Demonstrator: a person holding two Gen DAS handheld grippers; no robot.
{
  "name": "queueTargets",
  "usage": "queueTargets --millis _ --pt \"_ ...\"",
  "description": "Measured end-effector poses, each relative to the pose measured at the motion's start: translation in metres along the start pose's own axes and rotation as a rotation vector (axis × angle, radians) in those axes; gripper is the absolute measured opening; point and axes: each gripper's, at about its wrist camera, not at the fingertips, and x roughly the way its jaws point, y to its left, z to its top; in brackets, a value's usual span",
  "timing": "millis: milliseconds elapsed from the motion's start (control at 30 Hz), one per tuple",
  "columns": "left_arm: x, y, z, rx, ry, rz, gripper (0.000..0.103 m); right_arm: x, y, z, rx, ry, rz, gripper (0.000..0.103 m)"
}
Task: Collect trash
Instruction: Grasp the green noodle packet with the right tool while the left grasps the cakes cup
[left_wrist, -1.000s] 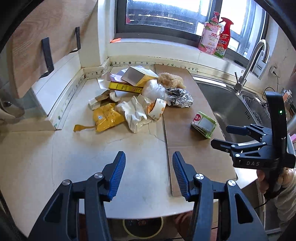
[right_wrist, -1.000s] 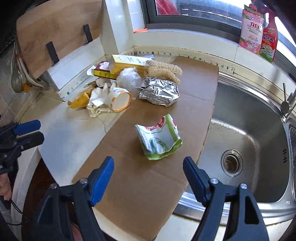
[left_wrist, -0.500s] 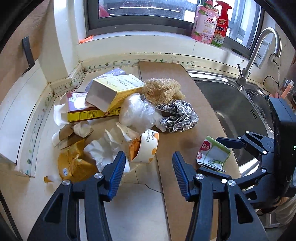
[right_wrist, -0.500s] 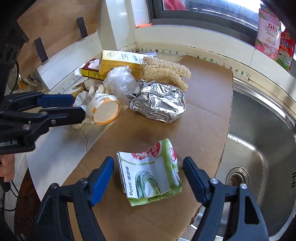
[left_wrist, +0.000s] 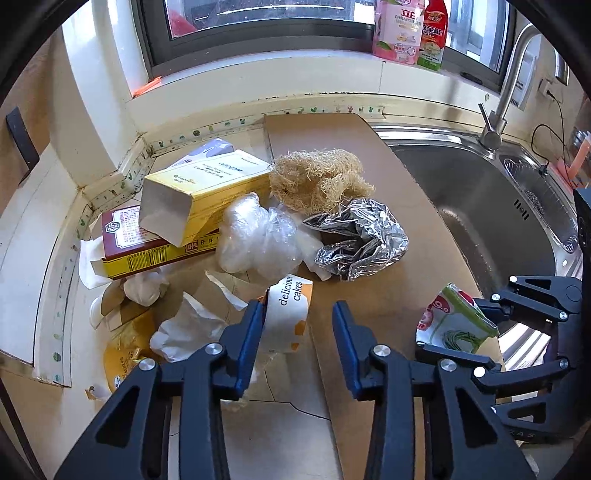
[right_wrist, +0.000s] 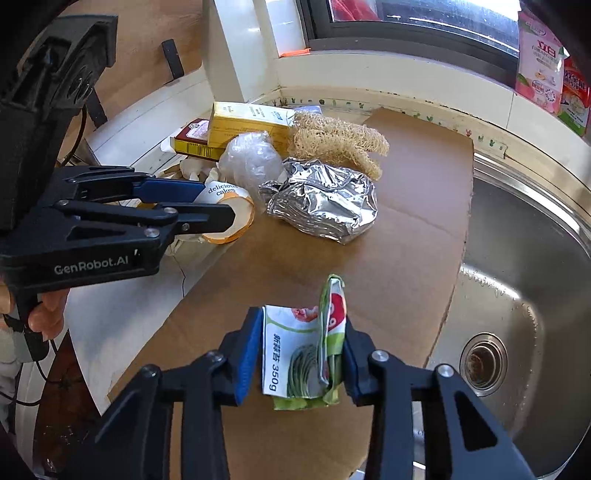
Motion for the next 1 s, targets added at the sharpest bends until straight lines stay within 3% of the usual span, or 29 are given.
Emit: queueTargets --millis 100,367,433,567,867,933,967,1000 --pt "-0.001 0.0 0.001 0.006 -0.004 0.022 0.022 -0.003 -0.003 0.001 0.025 -0.004 0.018 0.034" --pt "-0.005 0.002 -0.002 0.009 0.002 0.017 0.022 -0.005 -0.003 0.0 0.039 0.001 0.039 0.03" --pt "-0.006 0.0 -0.003 0.023 0.002 0.016 0.027 -0.006 -0.003 0.0 0.04 0.003 0.045 0.03" --pt "-0.007 -0.005 -0.002 0.053 -0.009 0.049 0.055 -0.005 -0.002 0.0 0.038 0.006 0.052 0.03" --pt "0.01 -0.002 0.0 0.052 0.018 0.088 0.056 -0.006 -0.004 0.0 0.045 0.006 0.063 0.03" --pt "0.012 0.0 -0.001 0.041 0.02 0.075 0.051 -0.007 -0.004 0.0 0.045 0.003 0.062 0.03" --pt "0.013 0.0 -0.001 0.038 0.02 0.068 0.033 -0.007 -0.003 0.0 0.046 0.002 0.063 0.03" --pt "0.014 0.001 -0.001 0.037 0.023 0.082 0.025 -0.008 -0.003 0.0 0.047 0.002 0.063 0.03"
